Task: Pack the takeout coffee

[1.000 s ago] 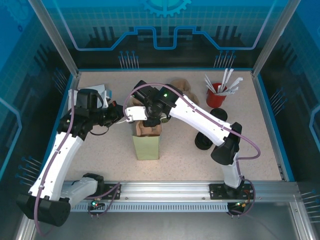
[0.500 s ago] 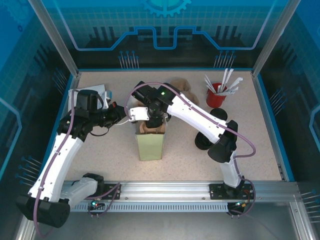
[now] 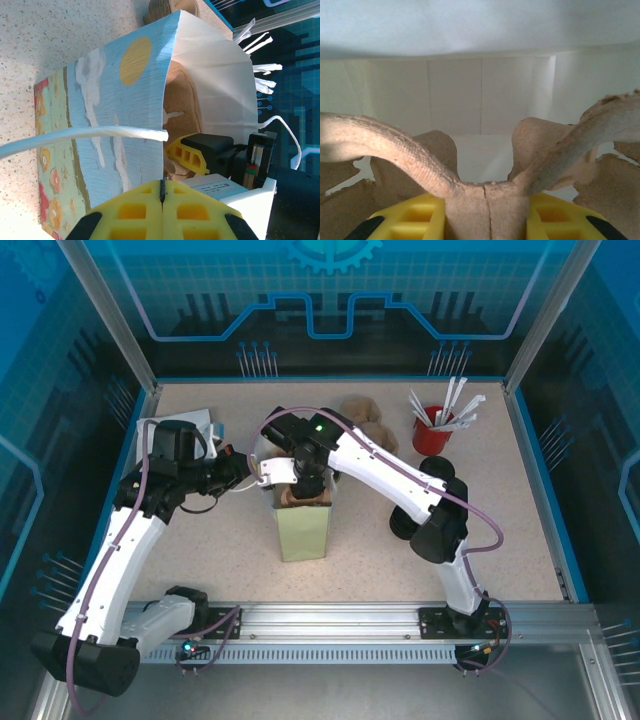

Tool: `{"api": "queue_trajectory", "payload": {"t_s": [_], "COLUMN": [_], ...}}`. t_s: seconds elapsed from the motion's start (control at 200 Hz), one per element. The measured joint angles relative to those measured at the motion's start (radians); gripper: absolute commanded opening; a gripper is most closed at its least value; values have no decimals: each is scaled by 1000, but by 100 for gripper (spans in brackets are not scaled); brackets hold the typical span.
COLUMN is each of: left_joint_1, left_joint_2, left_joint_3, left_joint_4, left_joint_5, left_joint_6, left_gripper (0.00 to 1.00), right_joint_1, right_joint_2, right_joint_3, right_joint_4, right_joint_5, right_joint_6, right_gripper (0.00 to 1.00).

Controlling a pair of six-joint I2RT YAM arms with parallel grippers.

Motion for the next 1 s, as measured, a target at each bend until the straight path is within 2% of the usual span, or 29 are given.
{"api": "queue_trajectory", "payload": {"t_s": [0.255,0.395,0.51,0.795,0.996], "left_joint_1": [0,0,0,0,11], "left_joint_2": [0,0,-1,-53,-62], "left_joint_3": [0,6,34,158,270], "left_joint_4": [-12,-31,-49,-119,-233], "left_joint_5": [-4,-17,-30,-82,-165], "left_joint_6": [2,8,2,8,50], "left_gripper": [10,37,38,53,71], "right_joint_1": [-2,-2,-2,-3,-15], "right_joint_2": [15,19,21,21,23], "right_joint_3": [-9,-30,-43,-50,-54], "right_joint_4": [0,0,-2,-1,2], "right_joint_5": [1,1,0,-1,-4], "right_joint_6": [-11,-19,-23,-34,-34], "right_gripper": [30,30,30,30,30]}}
